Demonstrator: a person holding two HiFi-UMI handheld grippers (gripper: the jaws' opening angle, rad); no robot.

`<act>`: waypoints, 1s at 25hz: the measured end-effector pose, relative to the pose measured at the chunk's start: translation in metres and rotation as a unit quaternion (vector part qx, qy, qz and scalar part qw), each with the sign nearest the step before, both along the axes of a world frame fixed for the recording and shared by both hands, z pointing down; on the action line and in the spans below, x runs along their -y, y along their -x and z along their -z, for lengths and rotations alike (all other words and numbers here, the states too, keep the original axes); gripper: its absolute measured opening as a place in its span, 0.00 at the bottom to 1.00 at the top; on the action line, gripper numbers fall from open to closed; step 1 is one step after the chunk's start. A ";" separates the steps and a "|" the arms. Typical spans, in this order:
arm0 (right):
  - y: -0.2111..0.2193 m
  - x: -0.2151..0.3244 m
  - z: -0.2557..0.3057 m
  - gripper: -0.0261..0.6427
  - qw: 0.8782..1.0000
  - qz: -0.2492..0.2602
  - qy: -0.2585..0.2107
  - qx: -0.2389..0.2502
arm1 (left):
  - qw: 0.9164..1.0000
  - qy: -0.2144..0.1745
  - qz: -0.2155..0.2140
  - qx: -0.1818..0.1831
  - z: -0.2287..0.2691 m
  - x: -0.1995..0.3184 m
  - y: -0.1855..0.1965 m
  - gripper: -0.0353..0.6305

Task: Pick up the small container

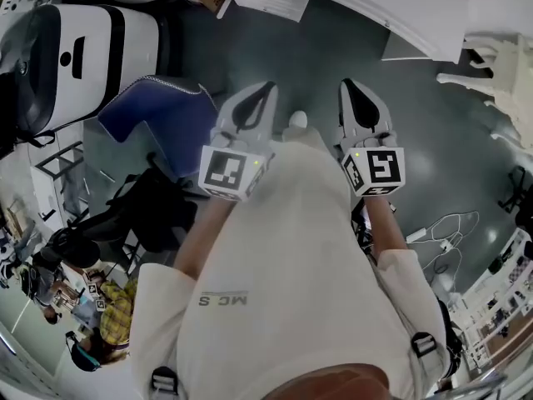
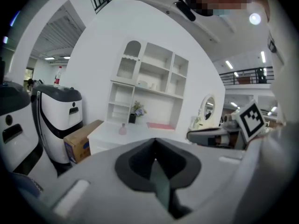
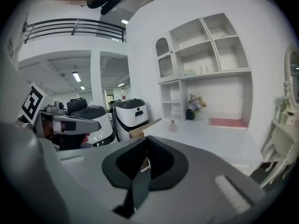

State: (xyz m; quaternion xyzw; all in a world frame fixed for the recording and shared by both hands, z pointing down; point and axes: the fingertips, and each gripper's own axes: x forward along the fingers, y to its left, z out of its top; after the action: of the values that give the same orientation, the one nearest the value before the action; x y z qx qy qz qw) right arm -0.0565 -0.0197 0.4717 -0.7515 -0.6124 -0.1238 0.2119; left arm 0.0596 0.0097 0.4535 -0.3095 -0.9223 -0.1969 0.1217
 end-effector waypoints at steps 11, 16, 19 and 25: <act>0.048 -0.022 0.023 0.03 0.999 -0.035 0.013 0.001 | 1.000 -0.010 0.000 0.010 0.011 -0.012 0.005 0.05; 0.063 -0.011 0.037 0.03 0.999 -0.038 0.020 0.014 | 1.000 -0.016 -0.002 0.004 0.017 -0.001 0.012 0.05; 0.033 0.031 0.046 0.03 0.999 -0.036 0.019 0.006 | 1.000 -0.017 0.002 -0.002 0.028 0.040 -0.018 0.05; -0.066 0.123 0.074 0.03 0.997 0.030 0.051 0.050 | 0.999 -0.013 0.031 -0.021 0.063 0.143 -0.102 0.05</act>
State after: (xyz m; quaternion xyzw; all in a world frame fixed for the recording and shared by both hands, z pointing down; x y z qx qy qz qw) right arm 0.0098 -0.1429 0.3978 -0.7722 -0.6048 -0.1363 0.1390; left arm 0.1616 -0.1337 0.3909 -0.3400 -0.9071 -0.2056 0.1387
